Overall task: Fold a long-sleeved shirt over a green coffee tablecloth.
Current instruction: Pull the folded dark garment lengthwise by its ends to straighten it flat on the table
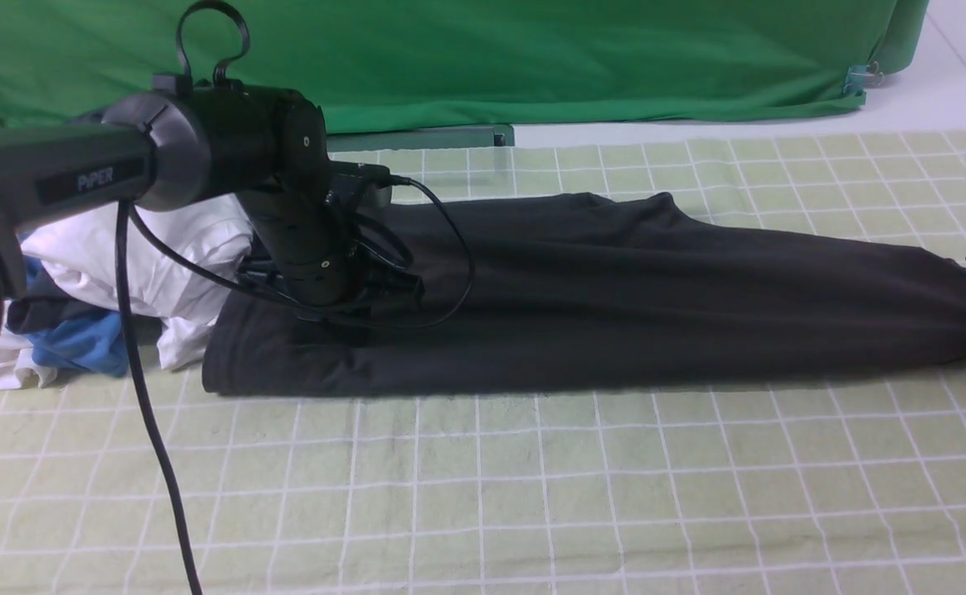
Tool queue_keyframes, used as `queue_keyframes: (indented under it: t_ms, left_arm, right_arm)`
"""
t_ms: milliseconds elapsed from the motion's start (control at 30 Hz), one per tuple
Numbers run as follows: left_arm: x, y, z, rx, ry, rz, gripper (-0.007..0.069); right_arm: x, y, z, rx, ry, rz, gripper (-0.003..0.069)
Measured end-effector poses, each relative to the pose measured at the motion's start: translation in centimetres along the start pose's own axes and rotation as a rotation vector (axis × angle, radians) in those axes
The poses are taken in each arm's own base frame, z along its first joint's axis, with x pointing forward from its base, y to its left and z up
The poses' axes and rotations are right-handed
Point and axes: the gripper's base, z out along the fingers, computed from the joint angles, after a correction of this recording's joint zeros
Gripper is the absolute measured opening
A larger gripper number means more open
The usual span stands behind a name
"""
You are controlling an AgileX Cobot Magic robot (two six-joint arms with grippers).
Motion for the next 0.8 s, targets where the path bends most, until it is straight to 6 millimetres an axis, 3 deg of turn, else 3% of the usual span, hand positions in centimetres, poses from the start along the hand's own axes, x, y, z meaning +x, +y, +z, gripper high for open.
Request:
queue_keyframes:
  t_ms: [33,167,267,367,533,600,633,800]
  left_arm:
    - [0.0,0.0,0.0,0.001,0.001,-0.002,0.0011]
    - [0.0,0.0,-0.5,0.006,-0.003,-0.006,0.0011]
    - [0.0,-0.1,-2.3,0.009,-0.040,-0.003,0.0011]
    - [-0.1,-0.4,-5.2,0.018,-0.108,0.000,0.0011]
    - [0.2,-0.8,-8.7,0.039,-0.192,-0.004,0.0011]
    - [0.4,-1.0,-10.4,0.051,-0.228,-0.005,0.0011]
    - [0.4,-1.0,-10.5,0.051,-0.231,-0.005,0.0011]
    - [0.9,-1.1,-11.8,0.056,-0.238,0.003,0.0011]
  right_arm:
    - [0.0,0.0,0.0,0.001,0.005,0.000,0.0178]
    - [0.1,-0.5,-1.0,0.036,0.036,0.007,0.0480]
    - [-0.6,-0.7,-2.7,0.048,-0.020,0.059,0.0571]
    - [-1.6,-0.5,-4.7,0.061,-0.119,0.065,0.0569]
    - [-3.0,0.6,-5.4,0.020,-0.244,0.012,0.0552]
    - [-3.8,1.3,-4.3,-0.033,-0.266,-0.004,0.0552]
    - [-3.8,1.3,-4.3,-0.033,-0.266,-0.004,0.0552]
    - [-4.8,1.4,-0.3,-0.067,-0.205,0.008,0.0552]
